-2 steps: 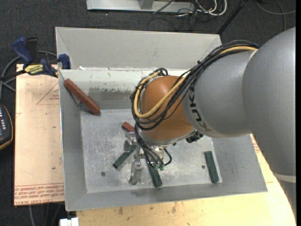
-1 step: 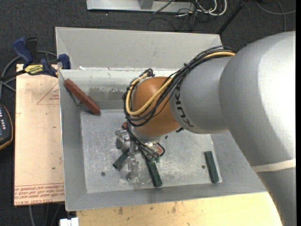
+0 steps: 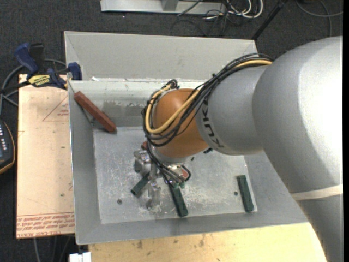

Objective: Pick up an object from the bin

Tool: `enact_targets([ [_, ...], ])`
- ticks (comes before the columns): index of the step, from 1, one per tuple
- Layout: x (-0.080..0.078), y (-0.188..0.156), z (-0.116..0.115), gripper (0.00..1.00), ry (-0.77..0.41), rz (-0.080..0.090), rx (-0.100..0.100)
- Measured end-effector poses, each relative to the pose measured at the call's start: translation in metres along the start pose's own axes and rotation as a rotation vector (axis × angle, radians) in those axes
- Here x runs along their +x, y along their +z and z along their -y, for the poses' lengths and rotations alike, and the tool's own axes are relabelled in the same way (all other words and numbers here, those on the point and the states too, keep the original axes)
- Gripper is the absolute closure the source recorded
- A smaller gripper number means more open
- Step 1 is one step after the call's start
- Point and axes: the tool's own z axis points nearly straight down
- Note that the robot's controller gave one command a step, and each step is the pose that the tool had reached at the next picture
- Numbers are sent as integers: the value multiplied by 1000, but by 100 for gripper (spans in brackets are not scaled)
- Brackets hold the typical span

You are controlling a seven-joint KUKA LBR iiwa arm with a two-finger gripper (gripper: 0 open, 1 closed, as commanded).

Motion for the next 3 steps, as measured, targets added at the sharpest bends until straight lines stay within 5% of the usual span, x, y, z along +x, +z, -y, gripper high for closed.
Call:
enact_targets([
  [3,-1,0,-1,0,7,1,0],
])
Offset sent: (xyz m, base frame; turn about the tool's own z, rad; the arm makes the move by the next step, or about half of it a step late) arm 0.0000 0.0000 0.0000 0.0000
